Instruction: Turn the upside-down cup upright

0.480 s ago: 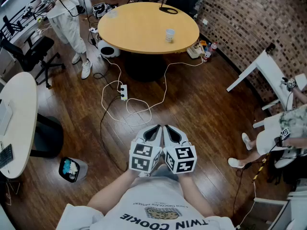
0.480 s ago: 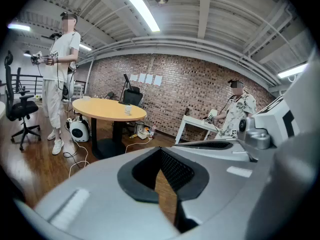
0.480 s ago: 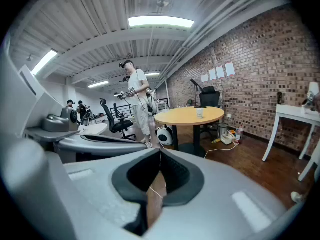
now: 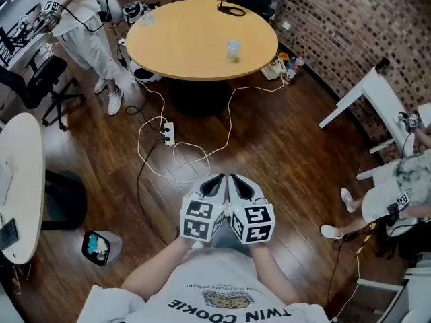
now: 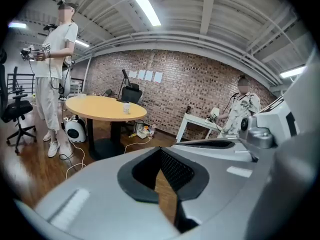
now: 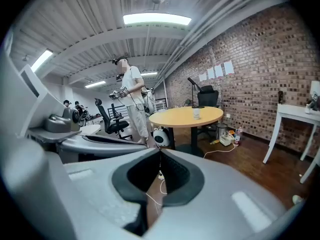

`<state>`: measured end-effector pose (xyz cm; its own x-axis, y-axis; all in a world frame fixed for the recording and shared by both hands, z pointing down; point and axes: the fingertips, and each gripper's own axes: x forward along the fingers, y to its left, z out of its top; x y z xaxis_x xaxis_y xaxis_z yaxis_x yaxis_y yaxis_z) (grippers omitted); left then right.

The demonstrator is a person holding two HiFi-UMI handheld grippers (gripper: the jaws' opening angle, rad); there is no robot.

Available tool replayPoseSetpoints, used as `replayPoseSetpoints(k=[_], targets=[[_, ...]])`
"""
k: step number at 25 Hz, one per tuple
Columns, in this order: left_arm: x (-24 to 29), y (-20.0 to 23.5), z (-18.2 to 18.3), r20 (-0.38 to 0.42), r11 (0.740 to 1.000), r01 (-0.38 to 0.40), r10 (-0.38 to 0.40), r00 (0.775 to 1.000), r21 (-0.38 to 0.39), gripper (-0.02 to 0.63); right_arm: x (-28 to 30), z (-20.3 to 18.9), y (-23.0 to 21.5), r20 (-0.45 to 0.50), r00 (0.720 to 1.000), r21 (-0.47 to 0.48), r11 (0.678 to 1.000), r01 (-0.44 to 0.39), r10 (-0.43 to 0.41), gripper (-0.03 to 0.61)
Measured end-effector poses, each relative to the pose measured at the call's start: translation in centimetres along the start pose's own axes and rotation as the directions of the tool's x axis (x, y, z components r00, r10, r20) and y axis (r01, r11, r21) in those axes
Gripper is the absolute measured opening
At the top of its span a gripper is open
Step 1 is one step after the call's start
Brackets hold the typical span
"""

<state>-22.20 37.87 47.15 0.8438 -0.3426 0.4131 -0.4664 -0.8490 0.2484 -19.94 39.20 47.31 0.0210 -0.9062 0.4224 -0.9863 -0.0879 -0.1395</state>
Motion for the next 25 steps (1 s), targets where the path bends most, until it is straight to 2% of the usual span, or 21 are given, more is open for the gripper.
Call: replayPoseSetpoints(k=[7, 15, 18, 25], targets=[[8.8, 0.5, 3.9, -0.031, 1.0, -0.019, 0.019, 0.999, 0.01, 0.003, 4.7, 3.5, -8.0, 0.005, 1.0, 0.024, 1.0, -0.012, 0.012, 0.003], [18.5, 0.1, 9.3, -0.039, 0.998, -0.06, 0.062, 0.997, 0.029, 0.003, 9.3, 8.0, -17.0, 0.011, 0.997, 0.029, 0.997, -0.071, 0.071, 0.003], [20.9, -0.1, 10.9, -0.029, 0.996, -0.083, 0.084, 0.996, 0.036, 0.003, 10.6, 9.2, -19.0, 0.01, 0.995, -0.005, 0.995, -0.097, 0.097, 0.003], [24.2, 1.9, 12.8, -0.025, 0.991, -0.125, 0.126, 0.992, 0.037, 0.003, 14.2, 10.7, -21.1, 0.007, 0.991, -0.009, 0.991, -0.134, 0.134, 0.003]])
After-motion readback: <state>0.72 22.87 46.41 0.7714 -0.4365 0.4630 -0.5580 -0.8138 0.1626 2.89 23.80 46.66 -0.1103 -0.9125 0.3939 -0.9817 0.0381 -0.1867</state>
